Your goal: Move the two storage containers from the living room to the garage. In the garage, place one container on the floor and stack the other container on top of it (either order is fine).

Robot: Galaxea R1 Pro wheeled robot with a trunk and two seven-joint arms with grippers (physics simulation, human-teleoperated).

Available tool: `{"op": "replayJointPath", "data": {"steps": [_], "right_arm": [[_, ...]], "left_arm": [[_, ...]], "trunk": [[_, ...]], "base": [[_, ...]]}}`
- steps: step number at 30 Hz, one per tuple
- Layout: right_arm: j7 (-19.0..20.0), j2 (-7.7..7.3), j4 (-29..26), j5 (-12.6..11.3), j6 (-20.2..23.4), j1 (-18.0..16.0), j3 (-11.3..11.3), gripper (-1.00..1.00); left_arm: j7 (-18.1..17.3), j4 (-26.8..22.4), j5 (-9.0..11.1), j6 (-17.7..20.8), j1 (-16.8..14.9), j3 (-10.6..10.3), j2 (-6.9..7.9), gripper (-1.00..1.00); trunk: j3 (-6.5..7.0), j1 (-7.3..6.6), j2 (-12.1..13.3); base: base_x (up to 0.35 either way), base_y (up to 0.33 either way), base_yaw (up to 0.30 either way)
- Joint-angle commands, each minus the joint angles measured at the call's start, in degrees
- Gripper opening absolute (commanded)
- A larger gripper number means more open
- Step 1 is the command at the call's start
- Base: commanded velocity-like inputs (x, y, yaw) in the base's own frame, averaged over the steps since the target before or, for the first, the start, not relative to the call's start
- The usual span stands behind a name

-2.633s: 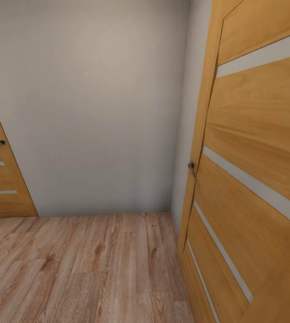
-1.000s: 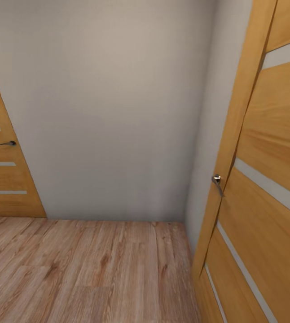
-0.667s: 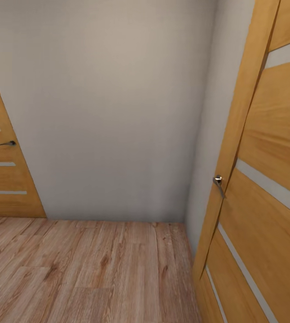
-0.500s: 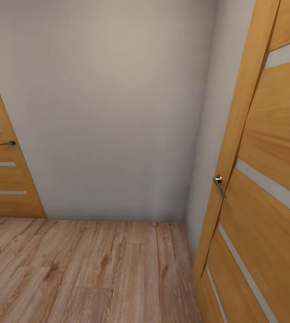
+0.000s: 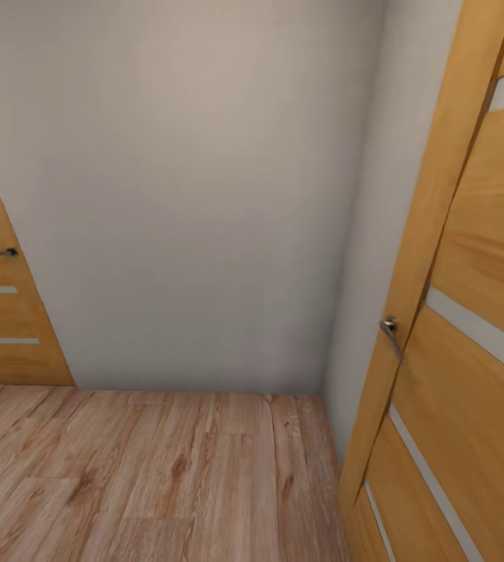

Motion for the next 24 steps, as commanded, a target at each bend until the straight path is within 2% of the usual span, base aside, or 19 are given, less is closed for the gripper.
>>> {"op": "replayJointPath", "data": {"steps": [1, 18, 24], "right_arm": [[-0.4, 0.02, 0.2, 0.2, -0.2, -0.1, 0.4, 1.0], [-0.4, 0.09, 0.2, 0.0, -0.1, -0.1, 0.3, 1.0], [-0.4, 0.03, 0.2, 0.2, -0.1, -0.1, 0.4, 1.0]], "left_arm": [[0.1, 0.0, 0.2, -0.2, 0.0, 0.1, -0.02, 1.0], [0.1, 0.0, 0.2, -0.3, 0.0, 0.1, -0.01, 1.0], [0.1, 0.0, 0.2, -0.3, 0.0, 0.1, -0.01, 1.0]], "trunk": [[-0.08, 0.04, -0.1], [-0.08, 0.04, -0.1], [-0.08, 0.04, -0.1]], "base": [[0.311, 0.0, 0.0], [0.315, 0.0, 0.0], [0.316, 0.0, 0.176]]}}
